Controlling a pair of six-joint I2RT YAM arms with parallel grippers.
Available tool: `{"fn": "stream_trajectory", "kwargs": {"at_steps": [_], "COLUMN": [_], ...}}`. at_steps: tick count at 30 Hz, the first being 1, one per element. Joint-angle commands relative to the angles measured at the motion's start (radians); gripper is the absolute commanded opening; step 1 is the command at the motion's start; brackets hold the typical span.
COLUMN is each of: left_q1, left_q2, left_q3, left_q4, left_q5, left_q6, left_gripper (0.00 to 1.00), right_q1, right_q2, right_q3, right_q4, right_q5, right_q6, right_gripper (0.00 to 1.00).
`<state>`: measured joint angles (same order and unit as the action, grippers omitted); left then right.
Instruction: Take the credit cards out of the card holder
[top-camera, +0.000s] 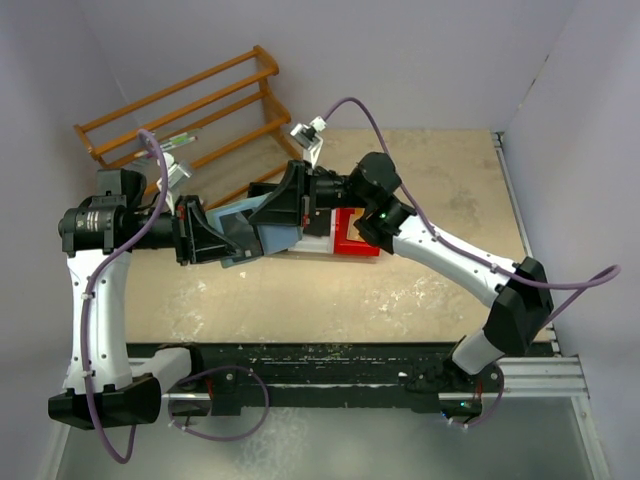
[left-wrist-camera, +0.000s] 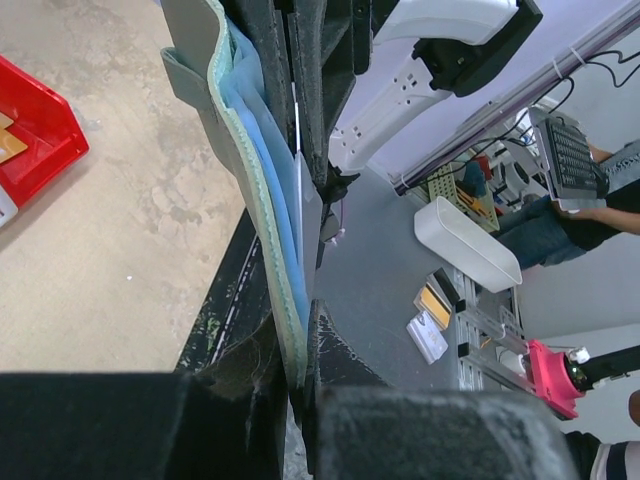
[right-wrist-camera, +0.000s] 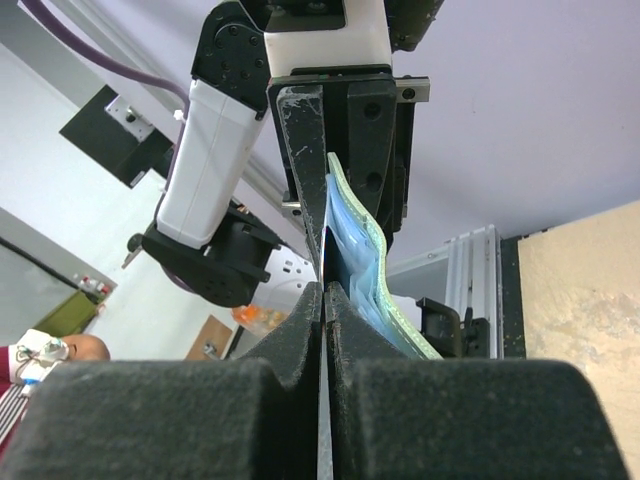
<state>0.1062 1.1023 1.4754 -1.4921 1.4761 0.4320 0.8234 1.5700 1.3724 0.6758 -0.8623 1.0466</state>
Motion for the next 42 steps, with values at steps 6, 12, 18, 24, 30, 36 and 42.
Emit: {"fn": "stream_trajectory", "kwargs": {"at_steps": [6, 12, 18, 24, 30, 36, 42], "left_q1": [0.003, 0.003, 0.003, 0.003, 0.003, 0.003, 0.003], "left_q2": [-0.005, -0.020, -0.029, -0.024, -0.027, -0.036, -0.047], "left_q3": [0.035, 0.016, -0.001, -0.010, -0.014, -0.028, -0.039], "left_q4": [0.034, 0.118, 0.168, 0.177, 0.198, 0.294, 0.344], "left_q5": [0.128, 0.119, 0.063, 0.033, 0.029, 0.018, 0.022], "left_q6": [-0.001, -0.087, -0.136, -0.137, -0.161, -0.258, -0.310], "left_gripper": [0.07, 0.07, 0.07, 0.07, 0.08, 0.08, 0.08], "right_q1": [-0.039, -0.064, -0.124, -0.154, -0.143, -0.097, -0.060], "right_q2": [-0.078, -0.113, -0.162, -0.194, -0.186, -0.177, -0.144], "right_q3": [-0.078, -0.120, -0.167, -0.202, -0.186, -0.141, -0.100], "right_q4": [0.161, 0.163, 0.159, 0.153, 0.163, 0.064, -0.027], "right_q5": [-0.056, -0.060, -0.069, -0.071, -0.047, -0.031, 0.006], "right_q6": [0.074, 0.075, 0.085, 0.089, 0.064, -0.025, -0.087], "right_gripper": [0.00, 0.00, 0.00, 0.00, 0.13, 0.38, 0.47]}}
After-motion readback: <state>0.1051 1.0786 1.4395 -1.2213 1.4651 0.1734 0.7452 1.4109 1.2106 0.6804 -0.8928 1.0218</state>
